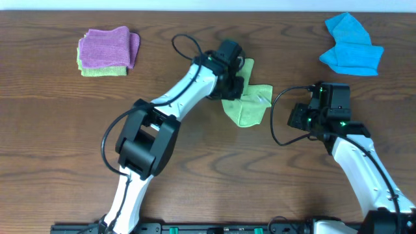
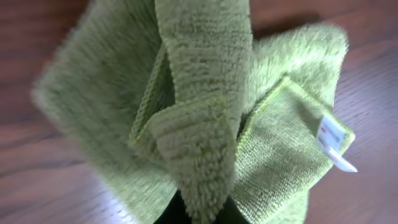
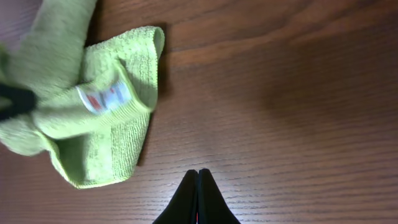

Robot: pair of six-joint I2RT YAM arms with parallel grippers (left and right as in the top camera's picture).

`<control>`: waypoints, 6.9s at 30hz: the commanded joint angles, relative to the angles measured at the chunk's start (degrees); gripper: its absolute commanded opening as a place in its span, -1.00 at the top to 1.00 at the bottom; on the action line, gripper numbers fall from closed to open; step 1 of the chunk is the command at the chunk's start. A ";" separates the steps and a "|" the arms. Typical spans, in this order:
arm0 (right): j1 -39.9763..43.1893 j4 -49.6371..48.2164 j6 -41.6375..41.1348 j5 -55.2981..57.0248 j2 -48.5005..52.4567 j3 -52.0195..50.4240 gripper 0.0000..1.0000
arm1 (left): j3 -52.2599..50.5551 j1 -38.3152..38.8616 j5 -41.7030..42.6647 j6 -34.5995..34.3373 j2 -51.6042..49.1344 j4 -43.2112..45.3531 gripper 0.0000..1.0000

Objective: Fold the cloth

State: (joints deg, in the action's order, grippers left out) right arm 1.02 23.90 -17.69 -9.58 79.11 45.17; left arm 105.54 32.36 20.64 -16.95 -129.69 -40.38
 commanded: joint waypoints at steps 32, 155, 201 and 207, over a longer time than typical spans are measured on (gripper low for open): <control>-13.09 -16.31 -0.13 -11.34 15.43 0.85 0.97 | 15.45 -1.92 -0.35 0.04 0.48 -13.46 0.88; -8.55 -16.96 0.24 -5.22 22.40 12.44 0.97 | 1.88 2.29 -7.06 -9.20 3.15 -22.05 0.87; -4.28 -11.37 7.50 -5.16 22.38 12.55 0.98 | -5.29 2.19 -20.02 10.05 3.61 -4.39 0.88; -4.28 -8.90 6.43 -5.22 22.38 12.55 0.97 | -5.20 2.23 -4.09 19.28 6.36 0.66 0.88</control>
State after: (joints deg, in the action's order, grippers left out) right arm -3.60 14.09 -11.11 -14.96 101.10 56.60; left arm 99.98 34.87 7.53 -3.22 -127.59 -40.51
